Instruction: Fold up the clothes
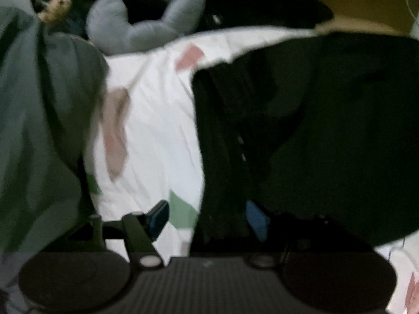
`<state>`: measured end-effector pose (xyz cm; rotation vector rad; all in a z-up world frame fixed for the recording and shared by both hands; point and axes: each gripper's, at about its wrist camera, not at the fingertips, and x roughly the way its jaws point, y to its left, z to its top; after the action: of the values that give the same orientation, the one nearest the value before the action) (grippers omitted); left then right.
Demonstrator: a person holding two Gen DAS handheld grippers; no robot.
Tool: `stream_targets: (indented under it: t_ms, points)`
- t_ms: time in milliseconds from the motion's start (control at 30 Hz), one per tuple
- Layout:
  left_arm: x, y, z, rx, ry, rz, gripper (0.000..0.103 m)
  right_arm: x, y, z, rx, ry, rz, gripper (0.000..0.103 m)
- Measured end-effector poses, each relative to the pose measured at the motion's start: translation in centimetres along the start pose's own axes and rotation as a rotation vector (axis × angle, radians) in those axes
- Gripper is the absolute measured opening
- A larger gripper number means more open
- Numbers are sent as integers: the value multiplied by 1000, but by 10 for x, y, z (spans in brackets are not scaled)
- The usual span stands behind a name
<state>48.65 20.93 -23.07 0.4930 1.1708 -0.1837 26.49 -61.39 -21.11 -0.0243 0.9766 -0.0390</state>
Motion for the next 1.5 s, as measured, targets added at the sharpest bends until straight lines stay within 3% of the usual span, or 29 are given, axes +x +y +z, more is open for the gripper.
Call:
stream_targets:
  t_ms: [133,333,400,567,733,900,1100,1133,1167,1200,1267,1300,1400,1500]
  points:
    - [-14,8,31,-63,-103,17,76,5,-9,17,34,-47,-13,47]
    - [-3,-29,82,-96,-270,-16,84,33,-14,26,107,-48,-38,47]
    - [11,-49,99,-96,-288,-40,84,44,-16,28,139,-42,-32,47]
    - [47,-94,134,-57,-287,-12,84,73,-16,39,167,-6,-2,47]
    - [84,-120,154,-95,-289,-5,84,94,-9,50,178,4,25,47]
    - [115,-150,147,-60,-261,-38,84,132,6,53,211,65,66,47]
    - [161,-153,118,-42,-101,-7,90,193,26,29,234,261,-3,46]
    - [166,-153,112,-24,-78,9,90,201,28,22,215,300,-28,34]
    - [170,-154,107,-8,-62,21,91,207,31,15,191,331,-50,8]
    - [172,-154,101,8,-61,29,92,209,31,10,172,347,-60,6]
    - [168,-149,85,7,-99,39,91,209,31,4,134,356,-74,5]
    - [164,-147,80,-13,-125,42,85,205,29,1,117,347,-87,4]
    - [147,-149,70,-16,-222,32,81,176,3,2,170,277,-143,4]
    - [125,-175,58,79,-292,-126,81,150,-16,8,223,201,-167,4]
